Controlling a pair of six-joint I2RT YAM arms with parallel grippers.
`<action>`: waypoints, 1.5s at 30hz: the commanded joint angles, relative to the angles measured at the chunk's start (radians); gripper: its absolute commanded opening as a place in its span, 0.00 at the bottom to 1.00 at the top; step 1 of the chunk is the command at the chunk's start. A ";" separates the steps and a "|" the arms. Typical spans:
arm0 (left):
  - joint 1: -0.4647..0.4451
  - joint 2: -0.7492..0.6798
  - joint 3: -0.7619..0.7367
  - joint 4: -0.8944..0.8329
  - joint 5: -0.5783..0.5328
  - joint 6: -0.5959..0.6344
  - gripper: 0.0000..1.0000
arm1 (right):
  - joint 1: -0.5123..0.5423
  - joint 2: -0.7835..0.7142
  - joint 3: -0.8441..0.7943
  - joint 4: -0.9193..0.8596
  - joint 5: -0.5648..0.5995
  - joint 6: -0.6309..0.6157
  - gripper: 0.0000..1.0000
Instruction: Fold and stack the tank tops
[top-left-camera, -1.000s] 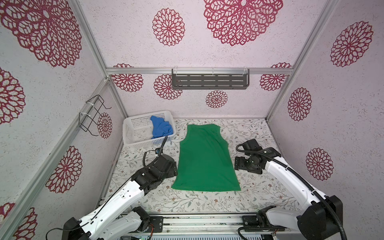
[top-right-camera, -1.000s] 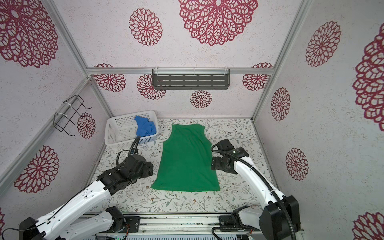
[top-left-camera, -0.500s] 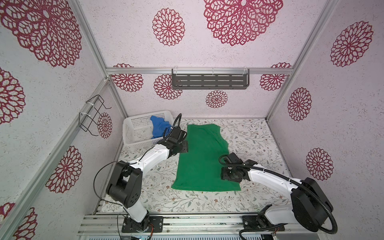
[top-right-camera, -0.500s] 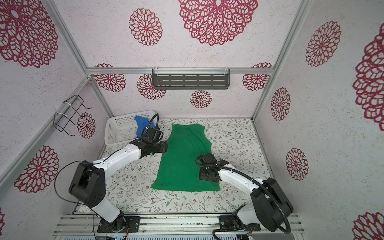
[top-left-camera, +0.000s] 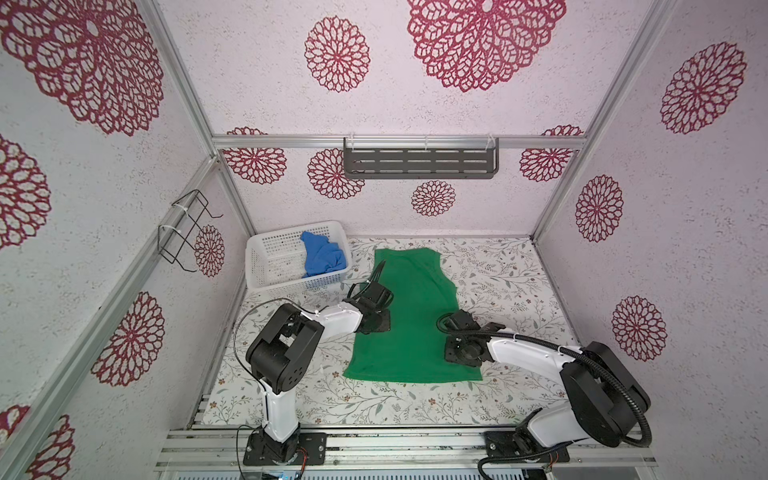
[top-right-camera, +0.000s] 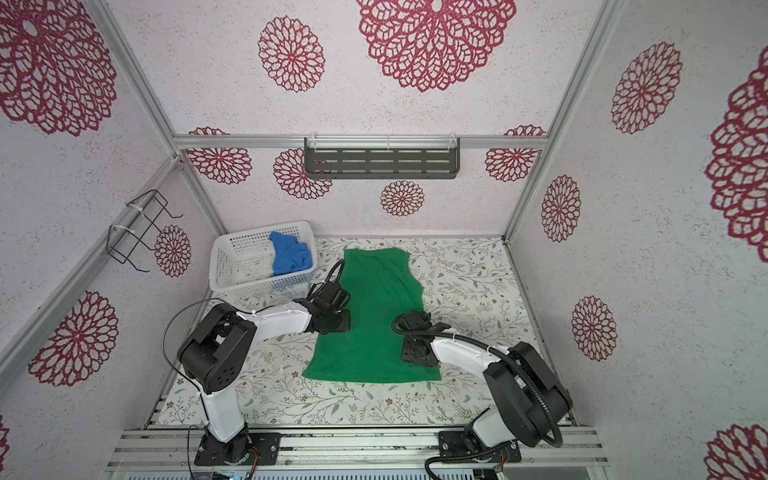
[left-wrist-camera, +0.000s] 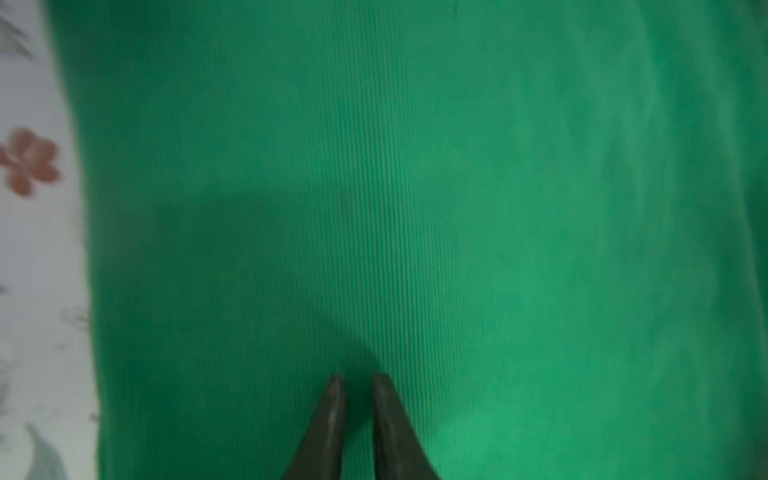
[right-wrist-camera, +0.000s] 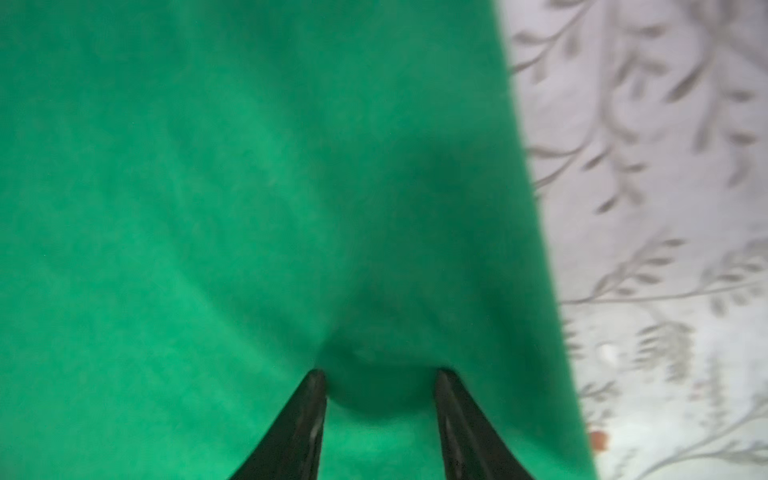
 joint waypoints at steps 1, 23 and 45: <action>-0.037 -0.059 -0.108 0.007 -0.032 -0.119 0.17 | -0.088 0.027 -0.022 -0.071 0.102 -0.075 0.48; -0.052 -0.371 0.108 -0.214 -0.062 0.049 0.55 | -0.334 0.120 0.559 -0.334 0.110 -0.421 0.75; 0.134 0.463 0.698 -0.253 0.122 0.122 0.20 | 0.016 0.110 0.128 -0.125 -0.006 -0.167 0.37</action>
